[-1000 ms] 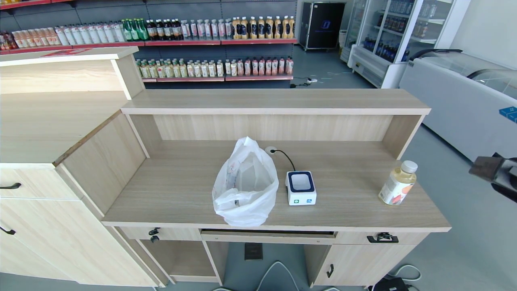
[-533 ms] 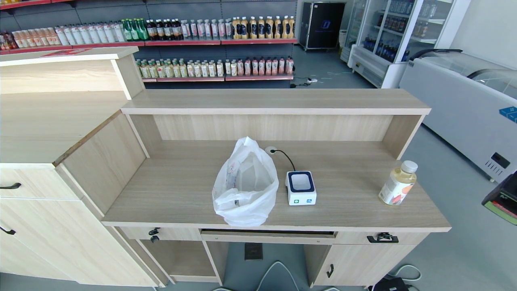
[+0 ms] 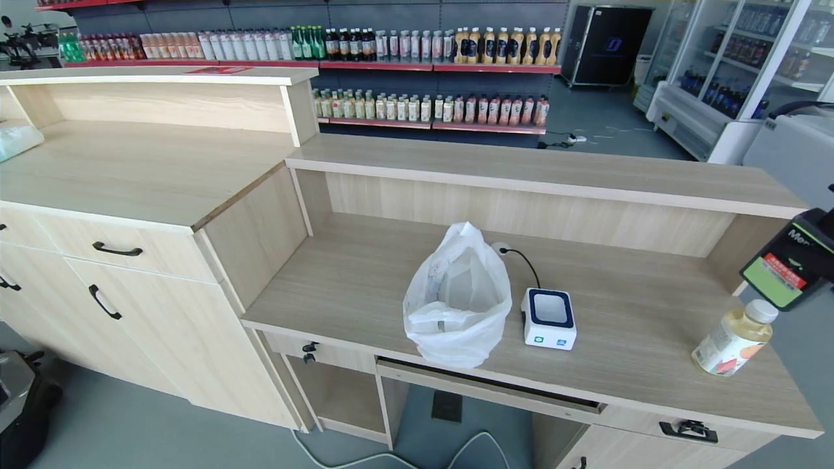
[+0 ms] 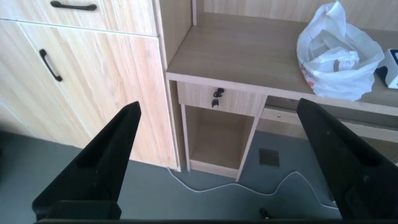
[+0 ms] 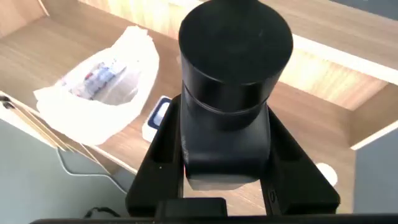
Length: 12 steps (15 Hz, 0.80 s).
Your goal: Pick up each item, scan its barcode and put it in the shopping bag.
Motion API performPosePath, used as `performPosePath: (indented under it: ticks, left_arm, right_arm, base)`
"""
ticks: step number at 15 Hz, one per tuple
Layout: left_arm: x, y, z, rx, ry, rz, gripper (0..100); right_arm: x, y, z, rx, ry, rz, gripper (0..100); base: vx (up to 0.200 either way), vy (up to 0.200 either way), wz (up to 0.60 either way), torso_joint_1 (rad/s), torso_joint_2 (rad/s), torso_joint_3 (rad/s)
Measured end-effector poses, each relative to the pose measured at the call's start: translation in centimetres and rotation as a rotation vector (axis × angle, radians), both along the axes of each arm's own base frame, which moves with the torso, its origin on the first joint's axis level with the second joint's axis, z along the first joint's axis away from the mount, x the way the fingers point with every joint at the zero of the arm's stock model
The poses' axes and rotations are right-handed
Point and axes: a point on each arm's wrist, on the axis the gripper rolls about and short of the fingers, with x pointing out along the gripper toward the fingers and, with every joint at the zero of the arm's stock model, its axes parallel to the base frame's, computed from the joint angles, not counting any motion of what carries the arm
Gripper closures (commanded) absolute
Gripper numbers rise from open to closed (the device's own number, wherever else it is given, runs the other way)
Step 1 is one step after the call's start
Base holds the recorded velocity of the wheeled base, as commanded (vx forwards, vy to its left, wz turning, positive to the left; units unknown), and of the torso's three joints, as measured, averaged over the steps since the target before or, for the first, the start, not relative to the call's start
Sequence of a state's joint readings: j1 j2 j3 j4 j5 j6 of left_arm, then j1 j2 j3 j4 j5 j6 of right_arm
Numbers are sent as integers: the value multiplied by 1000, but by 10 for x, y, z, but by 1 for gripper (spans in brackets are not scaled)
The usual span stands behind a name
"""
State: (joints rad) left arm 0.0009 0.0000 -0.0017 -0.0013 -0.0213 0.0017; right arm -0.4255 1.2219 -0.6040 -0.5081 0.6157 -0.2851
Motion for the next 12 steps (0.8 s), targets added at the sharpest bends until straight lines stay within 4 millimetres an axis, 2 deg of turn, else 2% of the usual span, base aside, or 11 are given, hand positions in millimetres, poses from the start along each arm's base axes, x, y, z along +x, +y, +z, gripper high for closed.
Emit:
performPosePath:
  ticks: [2, 3, 5, 6, 9, 12]
  left_arm:
    - [0, 0, 0, 0, 0, -1, 0]
    - [0, 0, 0, 0, 0, 0, 0]
    - [0, 0, 0, 0, 0, 0, 0]
    - [0, 0, 0, 0, 0, -1, 0]
    - [0, 0, 0, 0, 0, -1, 0]
    - [0, 0, 0, 0, 0, -1, 0]
  right_arm:
    - [27, 6, 11, 175, 17, 40, 100]
    - [43, 6, 9, 263, 52, 50, 100]
    - [74, 2, -5, 385, 128, 39, 100]
    - [88, -1, -19, 445, 191, 26, 100]
    - [112, -3, -43, 578, 305, 39, 100]
    - [121, -3, -56, 597, 356, 88, 100]
  base:
    - [0, 0, 0, 0, 0, 0]
    - [0, 0, 0, 0, 0, 0]
    - [0, 0, 0, 0, 0, 0]
    - [0, 0, 0, 0, 0, 0]
    - [0, 0, 0, 0, 0, 0]
    - [0, 0, 0, 0, 0, 0]
